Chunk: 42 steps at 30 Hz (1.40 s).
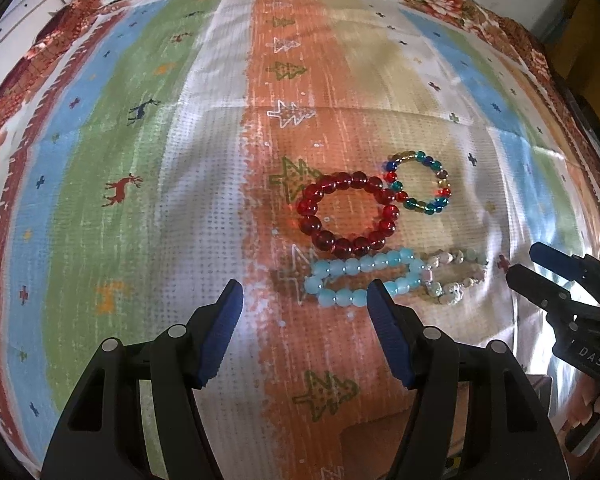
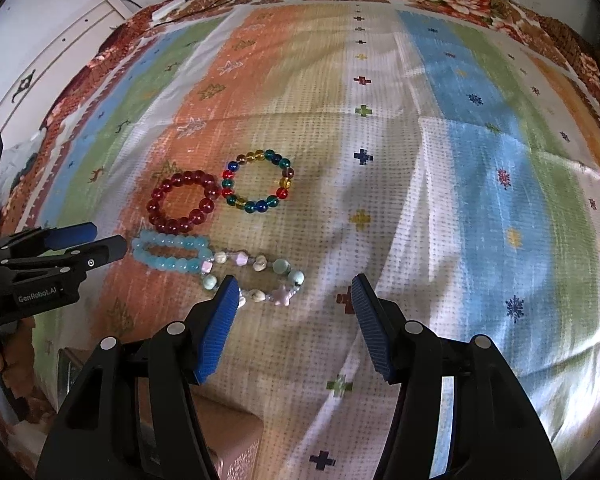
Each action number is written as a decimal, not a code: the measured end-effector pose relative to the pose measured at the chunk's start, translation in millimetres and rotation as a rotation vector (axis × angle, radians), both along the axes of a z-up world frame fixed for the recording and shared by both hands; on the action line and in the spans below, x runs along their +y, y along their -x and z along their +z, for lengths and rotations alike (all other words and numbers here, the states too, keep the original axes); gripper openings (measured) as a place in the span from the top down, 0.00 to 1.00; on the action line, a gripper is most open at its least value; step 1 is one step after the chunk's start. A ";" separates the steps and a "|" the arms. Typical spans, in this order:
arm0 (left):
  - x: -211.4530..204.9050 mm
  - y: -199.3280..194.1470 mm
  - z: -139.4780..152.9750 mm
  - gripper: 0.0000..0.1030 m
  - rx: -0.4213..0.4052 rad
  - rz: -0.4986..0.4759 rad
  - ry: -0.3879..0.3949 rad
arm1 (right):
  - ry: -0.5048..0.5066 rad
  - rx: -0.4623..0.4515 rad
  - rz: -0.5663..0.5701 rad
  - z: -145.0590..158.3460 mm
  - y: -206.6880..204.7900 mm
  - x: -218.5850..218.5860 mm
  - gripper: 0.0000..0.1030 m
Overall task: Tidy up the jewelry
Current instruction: 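Move both open tools toward the light-blue and white bead bracelets, then grasp the light-blue bracelet with the left tool while the right tool grasps the white bracelet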
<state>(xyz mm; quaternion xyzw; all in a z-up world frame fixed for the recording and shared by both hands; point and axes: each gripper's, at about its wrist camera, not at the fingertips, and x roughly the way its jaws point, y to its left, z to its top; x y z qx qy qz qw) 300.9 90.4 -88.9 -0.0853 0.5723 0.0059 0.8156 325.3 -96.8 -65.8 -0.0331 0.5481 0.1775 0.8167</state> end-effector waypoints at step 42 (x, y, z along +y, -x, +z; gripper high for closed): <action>-21.7 -17.0 -26.6 0.84 0.044 -0.185 -0.016 | 0.054 0.086 0.046 -43.3 -24.9 11.1 0.89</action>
